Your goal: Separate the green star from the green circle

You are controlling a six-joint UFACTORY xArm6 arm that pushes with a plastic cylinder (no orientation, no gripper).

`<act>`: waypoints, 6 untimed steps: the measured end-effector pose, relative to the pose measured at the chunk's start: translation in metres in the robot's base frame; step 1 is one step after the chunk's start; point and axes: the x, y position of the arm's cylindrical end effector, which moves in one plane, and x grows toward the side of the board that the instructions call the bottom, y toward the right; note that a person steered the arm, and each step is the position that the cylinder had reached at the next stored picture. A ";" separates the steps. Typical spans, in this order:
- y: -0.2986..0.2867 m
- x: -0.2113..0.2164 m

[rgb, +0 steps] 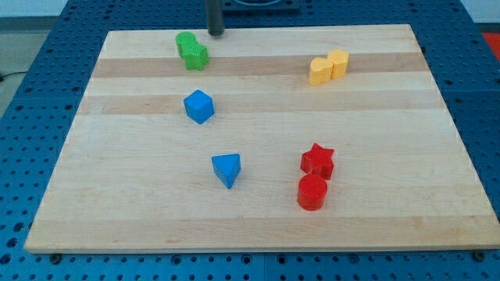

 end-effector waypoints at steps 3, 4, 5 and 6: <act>-0.015 0.056; -0.015 0.079; 0.017 0.088; 0.054 0.097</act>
